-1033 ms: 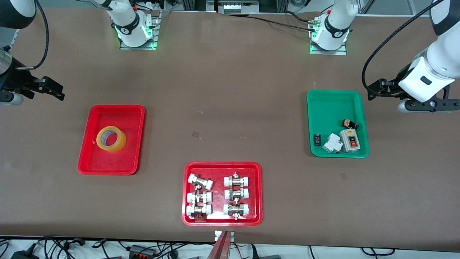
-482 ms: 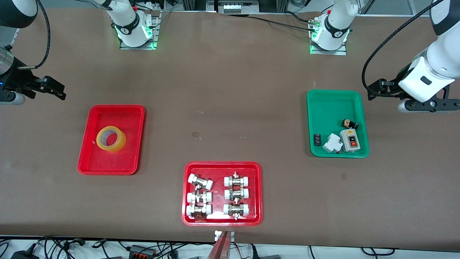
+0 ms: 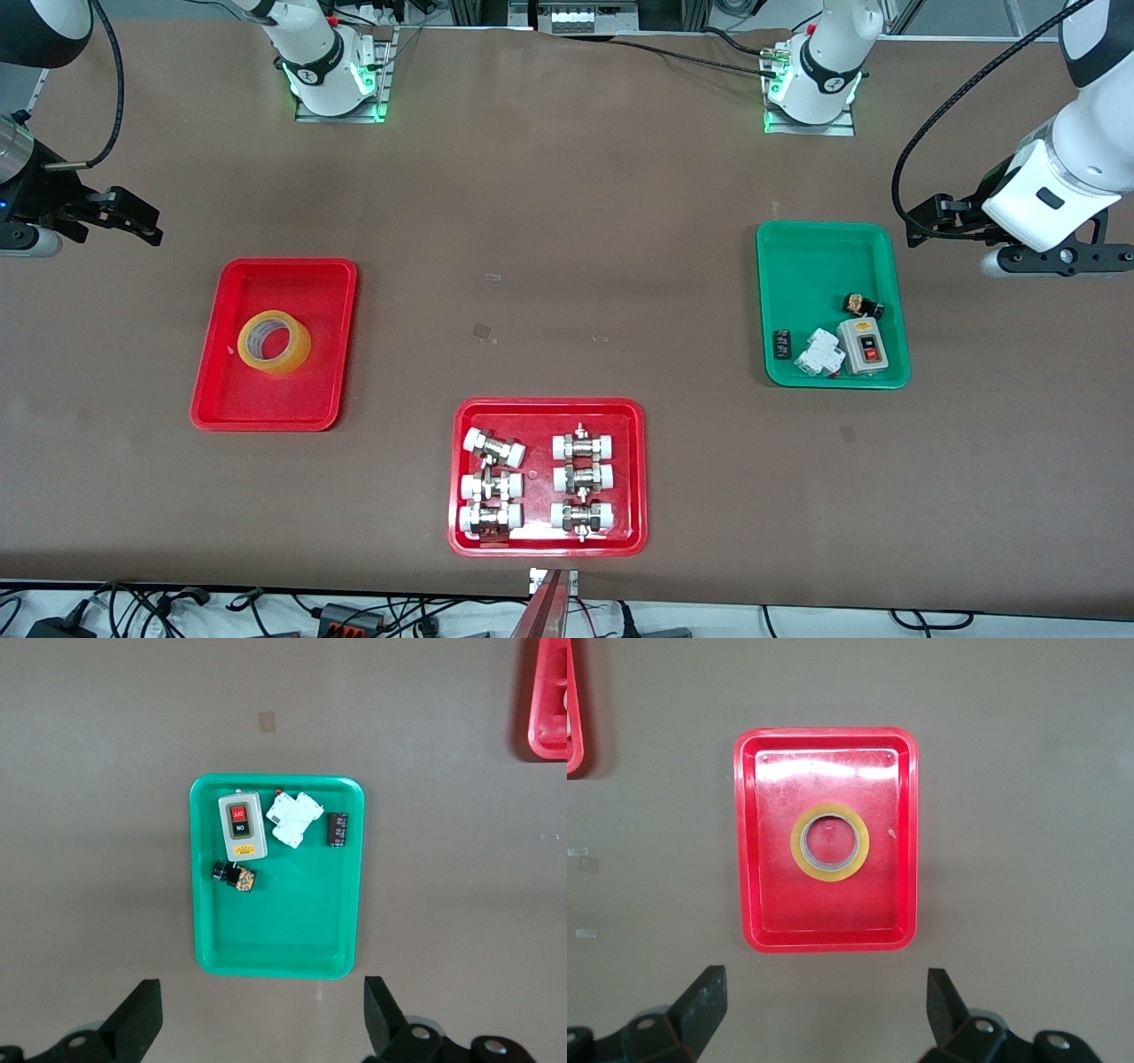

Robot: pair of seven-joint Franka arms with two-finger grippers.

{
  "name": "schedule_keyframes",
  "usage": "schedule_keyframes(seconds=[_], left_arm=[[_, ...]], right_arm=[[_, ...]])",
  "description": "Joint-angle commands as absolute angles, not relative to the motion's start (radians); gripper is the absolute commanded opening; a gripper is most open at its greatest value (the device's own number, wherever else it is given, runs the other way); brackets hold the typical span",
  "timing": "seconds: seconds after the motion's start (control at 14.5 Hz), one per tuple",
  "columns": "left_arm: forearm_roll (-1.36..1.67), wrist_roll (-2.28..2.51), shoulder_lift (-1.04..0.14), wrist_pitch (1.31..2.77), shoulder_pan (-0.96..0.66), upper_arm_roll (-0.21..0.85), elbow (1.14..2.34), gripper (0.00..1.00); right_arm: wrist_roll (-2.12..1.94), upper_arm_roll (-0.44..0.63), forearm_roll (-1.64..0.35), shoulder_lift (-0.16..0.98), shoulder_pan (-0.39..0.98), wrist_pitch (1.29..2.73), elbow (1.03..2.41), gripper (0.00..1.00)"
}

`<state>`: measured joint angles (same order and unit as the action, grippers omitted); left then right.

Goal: Left arm passes tape to right arm into tray

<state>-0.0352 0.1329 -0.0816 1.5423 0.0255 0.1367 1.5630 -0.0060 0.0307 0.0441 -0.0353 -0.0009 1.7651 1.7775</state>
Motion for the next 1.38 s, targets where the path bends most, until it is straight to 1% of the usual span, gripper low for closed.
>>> schedule_keyframes(seconds=[0.0,0.21,0.41,1.31], left_arm=[[-0.043,0.124,-0.051,1.557,0.018,0.129,1.594,1.00],[-0.041,0.124,-0.051,1.557,0.018,0.129,1.594,1.00],[-0.041,0.124,-0.051,1.557,0.018,0.127,1.594,1.00],[-0.041,0.124,-0.052,1.557,0.018,0.129,1.592,1.00]], right_arm=[[-0.002,0.037,0.032,-0.051,0.006,1.756,1.782,1.00],[-0.006,0.037,-0.031,-0.052,-0.023,1.753,1.782,1.00],[-0.040,0.018,-0.006,-0.054,-0.017,1.749,1.782,1.00],[-0.040,0.020,-0.005,-0.067,-0.017,1.727,1.782,1.00]])
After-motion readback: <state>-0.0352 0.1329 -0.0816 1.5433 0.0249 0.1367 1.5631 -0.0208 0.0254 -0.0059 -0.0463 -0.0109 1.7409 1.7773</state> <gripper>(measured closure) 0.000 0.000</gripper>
